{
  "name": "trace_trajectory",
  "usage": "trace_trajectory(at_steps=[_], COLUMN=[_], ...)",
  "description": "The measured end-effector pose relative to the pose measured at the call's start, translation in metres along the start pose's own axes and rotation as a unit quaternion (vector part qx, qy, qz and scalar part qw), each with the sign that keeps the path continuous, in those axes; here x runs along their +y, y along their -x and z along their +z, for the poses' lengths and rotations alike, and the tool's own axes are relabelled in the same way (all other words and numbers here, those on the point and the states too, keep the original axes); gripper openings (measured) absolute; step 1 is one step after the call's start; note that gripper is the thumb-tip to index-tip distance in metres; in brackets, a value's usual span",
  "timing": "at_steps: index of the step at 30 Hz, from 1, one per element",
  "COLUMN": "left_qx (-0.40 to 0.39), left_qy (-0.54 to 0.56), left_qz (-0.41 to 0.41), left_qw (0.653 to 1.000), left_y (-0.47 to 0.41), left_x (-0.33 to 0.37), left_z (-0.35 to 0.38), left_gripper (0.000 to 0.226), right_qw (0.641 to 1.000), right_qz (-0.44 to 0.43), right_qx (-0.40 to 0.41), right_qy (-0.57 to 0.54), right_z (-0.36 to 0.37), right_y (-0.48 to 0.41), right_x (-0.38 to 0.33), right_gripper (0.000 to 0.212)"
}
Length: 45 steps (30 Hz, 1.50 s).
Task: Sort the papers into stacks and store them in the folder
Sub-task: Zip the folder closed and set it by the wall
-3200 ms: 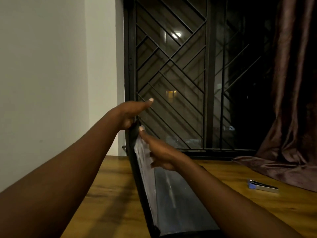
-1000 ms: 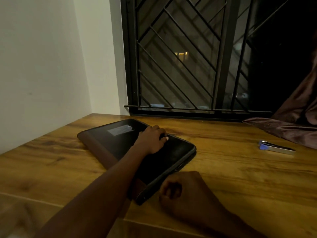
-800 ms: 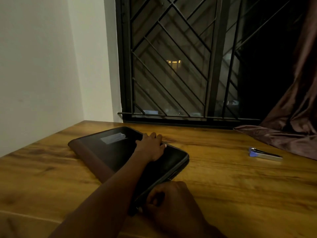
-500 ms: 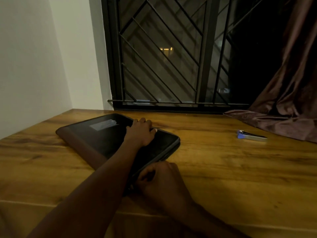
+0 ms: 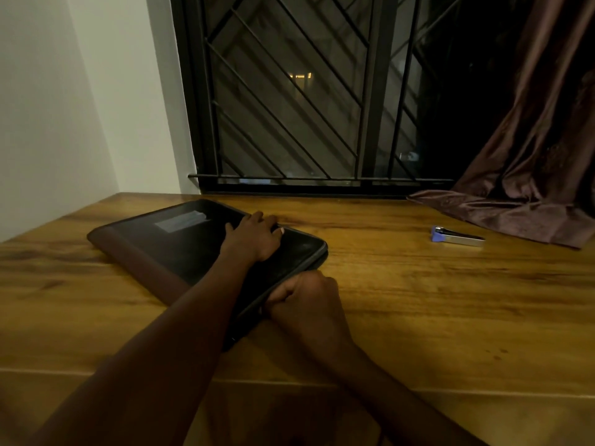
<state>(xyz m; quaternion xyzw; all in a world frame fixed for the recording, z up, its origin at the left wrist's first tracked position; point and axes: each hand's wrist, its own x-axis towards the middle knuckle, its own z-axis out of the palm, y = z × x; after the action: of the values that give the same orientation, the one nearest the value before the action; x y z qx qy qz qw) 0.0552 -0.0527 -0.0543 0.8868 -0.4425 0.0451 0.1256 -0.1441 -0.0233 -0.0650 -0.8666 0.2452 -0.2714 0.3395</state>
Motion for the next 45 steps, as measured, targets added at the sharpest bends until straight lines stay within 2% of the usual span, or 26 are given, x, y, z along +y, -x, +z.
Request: trace_trajectory(at_steps=[4,10,18,20,24,27,33,37,41,43,45], left_qx=[-0.01,-0.01,-0.01,-0.009,-0.008,-0.009,-0.023,-0.016,-0.015,-0.037,-0.081], left_qy=[0.007,0.037,0.025,0.026,0.022,0.016,0.027,0.022,0.043,0.127,0.25], left_qz=[-0.005,0.004,-0.001,0.0,0.008,0.018,0.055,0.089,0.148,0.161,0.122], left_qw=[1.0,0.999,1.0,1.0,1.0,1.0,0.998,0.996,0.988,0.978,0.957], left_y=[-0.001,0.0,-0.001,0.001,0.001,0.001,0.012,0.025,0.036,0.032,0.015], left_x=[0.0,0.0,0.001,0.001,0.002,0.004,0.006,0.01,0.007,-0.002,-0.025], left_z=[0.001,0.002,0.004,0.003,0.001,0.0,-0.003,-0.01,-0.011,-0.018,-0.034], left_gripper=[0.05,0.045,0.054,0.055,0.058,0.059,0.05,0.046,0.041,0.036,0.029], right_qw=[0.996,0.987,0.975,0.976,0.979,0.967,0.928,0.908,0.913,0.924,0.929], right_qz=[0.081,0.135,0.178,0.182,0.175,0.15,0.107,0.1,0.086,0.08,0.08], right_qx=[0.034,0.086,0.117,0.087,-0.09,-0.206,-0.352,-0.4,-0.395,-0.373,-0.361], right_qy=[-0.019,-0.01,-0.059,-0.079,-0.047,0.007,0.056,0.071,0.06,0.042,0.022], right_z=[-0.011,-0.021,-0.042,-0.048,-0.062,-0.069,-0.074,-0.068,-0.057,-0.049,-0.045], right_y=[-0.023,-0.054,-0.096,-0.111,-0.148,-0.177,-0.201,-0.212,-0.221,-0.226,-0.23], right_x=[0.012,0.033,0.058,0.065,0.079,0.089,0.085,0.078,0.075,0.077,0.081], right_gripper=[0.005,0.008,0.014,0.013,0.02,0.023,0.019,0.015,0.011,0.011,0.017])
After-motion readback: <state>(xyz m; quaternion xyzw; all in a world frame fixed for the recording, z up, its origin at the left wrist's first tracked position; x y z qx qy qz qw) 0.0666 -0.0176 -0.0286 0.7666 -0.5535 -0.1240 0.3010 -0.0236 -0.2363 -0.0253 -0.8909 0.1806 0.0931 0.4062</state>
